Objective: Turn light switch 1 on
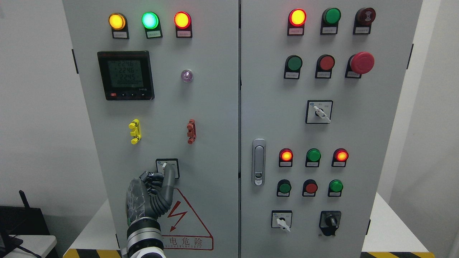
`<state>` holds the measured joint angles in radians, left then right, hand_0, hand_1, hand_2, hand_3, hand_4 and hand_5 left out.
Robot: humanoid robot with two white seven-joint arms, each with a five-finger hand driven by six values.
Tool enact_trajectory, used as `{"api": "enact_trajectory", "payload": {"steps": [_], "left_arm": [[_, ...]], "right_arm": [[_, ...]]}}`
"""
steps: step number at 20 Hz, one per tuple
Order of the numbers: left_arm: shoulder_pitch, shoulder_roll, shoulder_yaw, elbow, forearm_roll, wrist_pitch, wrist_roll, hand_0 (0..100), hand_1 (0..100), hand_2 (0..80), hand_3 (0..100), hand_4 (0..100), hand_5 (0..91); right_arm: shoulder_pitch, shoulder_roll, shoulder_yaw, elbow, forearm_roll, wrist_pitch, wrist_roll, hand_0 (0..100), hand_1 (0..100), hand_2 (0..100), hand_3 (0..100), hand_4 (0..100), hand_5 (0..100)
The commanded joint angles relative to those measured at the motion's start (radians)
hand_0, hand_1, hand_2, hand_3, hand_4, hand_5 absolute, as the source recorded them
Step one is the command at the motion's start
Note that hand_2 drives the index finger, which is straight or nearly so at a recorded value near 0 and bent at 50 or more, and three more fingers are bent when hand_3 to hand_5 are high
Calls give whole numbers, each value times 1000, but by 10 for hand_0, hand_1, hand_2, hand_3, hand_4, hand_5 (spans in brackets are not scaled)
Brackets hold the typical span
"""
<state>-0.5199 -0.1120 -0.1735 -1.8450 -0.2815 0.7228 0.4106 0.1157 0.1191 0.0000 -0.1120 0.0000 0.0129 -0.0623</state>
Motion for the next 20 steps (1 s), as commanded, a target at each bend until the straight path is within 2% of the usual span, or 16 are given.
{"api": "enact_trajectory", "payload": {"steps": [1,20], "left_arm": [[0,0,-1,1,1,0,-1,428,288,486,783,877,891],[-6,0,-6,7,2,-2,-1,494,250,497,806,882,890]], "right_arm": [[1,-1,17,0,-25,1,-1,120,389,0,0,0,0],[1,-1,17,0,-25,-1,-1,120,389,0,0,0,0]]}}
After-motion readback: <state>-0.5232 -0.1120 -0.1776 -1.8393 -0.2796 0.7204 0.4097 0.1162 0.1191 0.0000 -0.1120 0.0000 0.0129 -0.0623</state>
